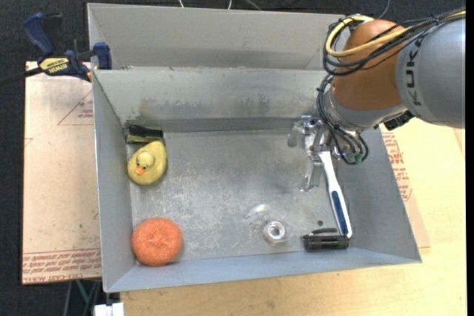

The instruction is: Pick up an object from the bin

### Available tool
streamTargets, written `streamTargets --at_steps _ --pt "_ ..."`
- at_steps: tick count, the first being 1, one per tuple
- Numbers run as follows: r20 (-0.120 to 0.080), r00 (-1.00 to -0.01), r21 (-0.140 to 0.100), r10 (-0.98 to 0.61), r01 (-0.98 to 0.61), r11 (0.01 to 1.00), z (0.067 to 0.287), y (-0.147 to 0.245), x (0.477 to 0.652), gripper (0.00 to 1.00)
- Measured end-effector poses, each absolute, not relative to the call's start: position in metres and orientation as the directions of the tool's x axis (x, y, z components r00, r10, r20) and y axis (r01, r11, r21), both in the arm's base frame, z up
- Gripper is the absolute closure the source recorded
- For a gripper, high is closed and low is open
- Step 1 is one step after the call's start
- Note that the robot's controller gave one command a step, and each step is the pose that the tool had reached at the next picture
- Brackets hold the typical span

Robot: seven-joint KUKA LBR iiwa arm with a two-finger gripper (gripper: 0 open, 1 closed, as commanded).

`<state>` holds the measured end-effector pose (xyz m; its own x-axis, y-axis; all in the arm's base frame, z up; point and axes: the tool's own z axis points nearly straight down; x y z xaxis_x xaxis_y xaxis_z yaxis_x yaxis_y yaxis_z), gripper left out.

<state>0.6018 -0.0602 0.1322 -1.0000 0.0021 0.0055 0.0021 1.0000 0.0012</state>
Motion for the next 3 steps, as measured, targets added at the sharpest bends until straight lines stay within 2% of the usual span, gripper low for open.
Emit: streamTargets --at_steps 1,2,3 --pt "-0.002 -1.000 0.001 0.000 0.000 1.000 0.136 -0.060 0.604 0.00" --pt "0.000 -0.950 0.003 -0.311 -0.311 0.950 0.069 -0.132 0.601 0.00" --pt "-0.010 -0.769 -0.006 -0.640 -0.640 0.769 0.136 -0.131 0.599 0.00"
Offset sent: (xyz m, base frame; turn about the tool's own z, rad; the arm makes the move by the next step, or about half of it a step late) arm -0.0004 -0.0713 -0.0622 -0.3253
